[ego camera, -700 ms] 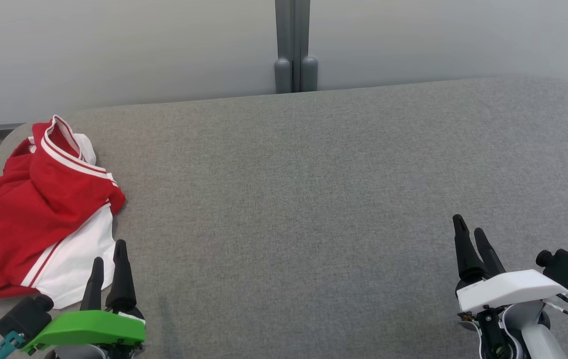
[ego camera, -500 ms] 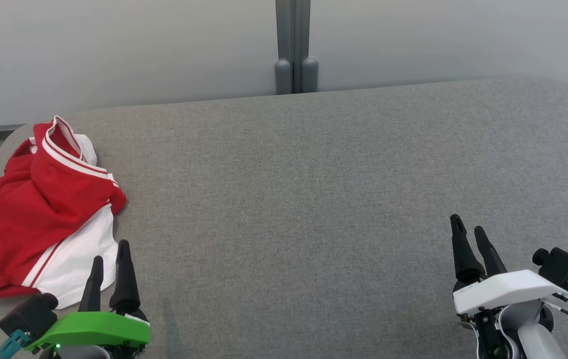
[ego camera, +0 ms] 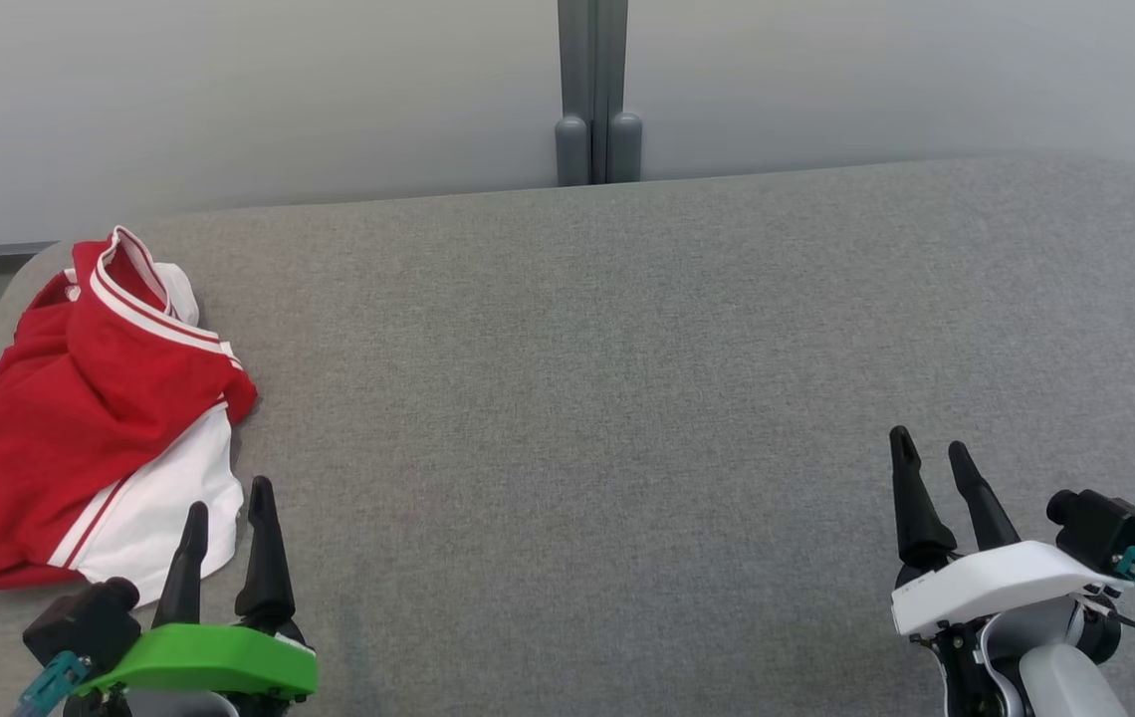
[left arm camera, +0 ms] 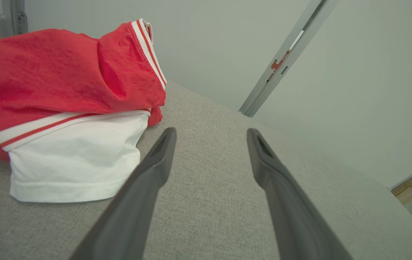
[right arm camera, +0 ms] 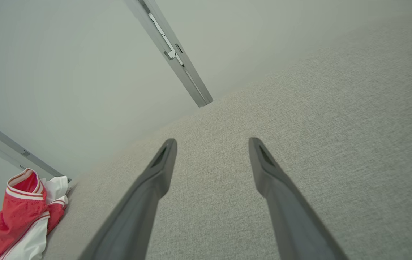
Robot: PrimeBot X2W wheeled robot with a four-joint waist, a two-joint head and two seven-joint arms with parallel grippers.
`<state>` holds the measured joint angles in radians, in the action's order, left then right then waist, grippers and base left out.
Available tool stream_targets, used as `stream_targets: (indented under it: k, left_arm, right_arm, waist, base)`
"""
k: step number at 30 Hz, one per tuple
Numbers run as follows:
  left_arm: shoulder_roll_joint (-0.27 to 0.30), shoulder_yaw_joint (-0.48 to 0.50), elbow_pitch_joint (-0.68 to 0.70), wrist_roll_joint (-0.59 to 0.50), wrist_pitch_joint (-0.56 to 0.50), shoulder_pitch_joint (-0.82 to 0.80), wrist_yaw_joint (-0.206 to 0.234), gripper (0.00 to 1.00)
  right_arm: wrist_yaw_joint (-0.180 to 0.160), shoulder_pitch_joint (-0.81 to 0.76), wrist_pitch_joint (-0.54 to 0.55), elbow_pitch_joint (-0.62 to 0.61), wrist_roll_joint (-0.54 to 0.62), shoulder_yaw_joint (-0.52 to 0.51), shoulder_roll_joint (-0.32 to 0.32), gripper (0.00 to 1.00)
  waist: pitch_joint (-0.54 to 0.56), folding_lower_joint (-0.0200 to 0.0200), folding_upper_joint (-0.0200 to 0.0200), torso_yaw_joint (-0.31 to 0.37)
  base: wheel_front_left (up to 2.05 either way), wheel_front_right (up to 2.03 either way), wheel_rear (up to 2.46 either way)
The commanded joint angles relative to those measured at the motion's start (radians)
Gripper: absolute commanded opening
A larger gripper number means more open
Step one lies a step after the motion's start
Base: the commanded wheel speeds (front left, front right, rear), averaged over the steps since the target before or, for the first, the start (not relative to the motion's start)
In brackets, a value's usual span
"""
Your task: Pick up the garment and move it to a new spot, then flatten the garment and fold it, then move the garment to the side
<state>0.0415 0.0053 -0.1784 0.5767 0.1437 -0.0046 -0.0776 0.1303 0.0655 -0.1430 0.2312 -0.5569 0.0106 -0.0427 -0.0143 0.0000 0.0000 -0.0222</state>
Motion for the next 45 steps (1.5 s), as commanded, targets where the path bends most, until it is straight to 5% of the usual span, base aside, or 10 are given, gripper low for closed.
stream_targets:
  k: [1,45]
  left_arm:
    - [0.008,0.0,0.012,-0.032,0.011,0.001,0.001,1.0]
    - [0.012,-0.041,-0.04,-0.351,0.106,0.013,0.012,1.0]
  right_arm:
    - [0.0,0.02,-0.012,-0.009,0.029,0.002,-0.005,1.0]
    - [0.001,0.017,-0.106,0.025,0.384,0.03,-0.009,1.0]
  waist:
    - [-0.001,0.0,0.0,-0.001]
    - [0.007,0.0,0.0,-0.013]
  base:
    - [0.0,0.0,0.0]
    - [0.0,0.0,0.0]
